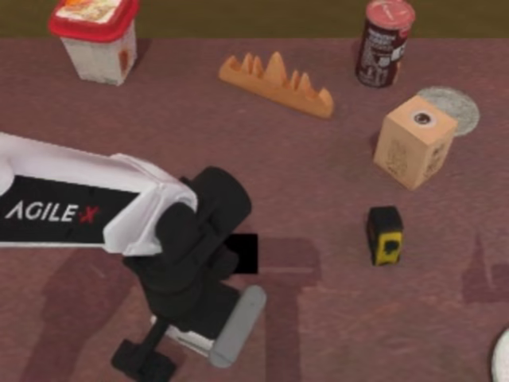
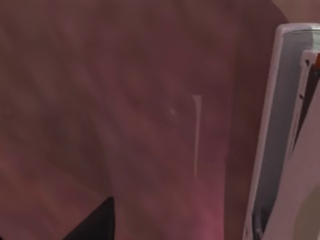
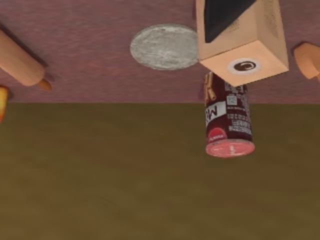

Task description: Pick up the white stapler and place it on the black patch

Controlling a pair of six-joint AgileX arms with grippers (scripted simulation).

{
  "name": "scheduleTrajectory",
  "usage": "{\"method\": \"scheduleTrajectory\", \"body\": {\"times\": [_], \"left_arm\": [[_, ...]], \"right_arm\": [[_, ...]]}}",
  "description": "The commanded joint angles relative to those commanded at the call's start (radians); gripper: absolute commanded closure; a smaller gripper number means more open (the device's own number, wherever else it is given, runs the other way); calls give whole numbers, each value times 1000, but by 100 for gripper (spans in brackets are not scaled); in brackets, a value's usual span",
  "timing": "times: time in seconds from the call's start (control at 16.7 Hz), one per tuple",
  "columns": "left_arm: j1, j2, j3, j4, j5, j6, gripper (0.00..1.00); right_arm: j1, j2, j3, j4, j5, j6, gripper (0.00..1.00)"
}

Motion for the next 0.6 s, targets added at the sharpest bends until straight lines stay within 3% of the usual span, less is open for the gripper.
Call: {"method": "scheduleTrajectory", "body": {"times": [0.06, 0.6], "left_arm": [[0, 0, 0, 0, 0, 0, 0], [0, 0, 0, 0, 0, 0, 68]], "right_arm": [[0, 0, 0, 0, 0, 0, 0], [0, 0, 0, 0, 0, 0, 0]]}}
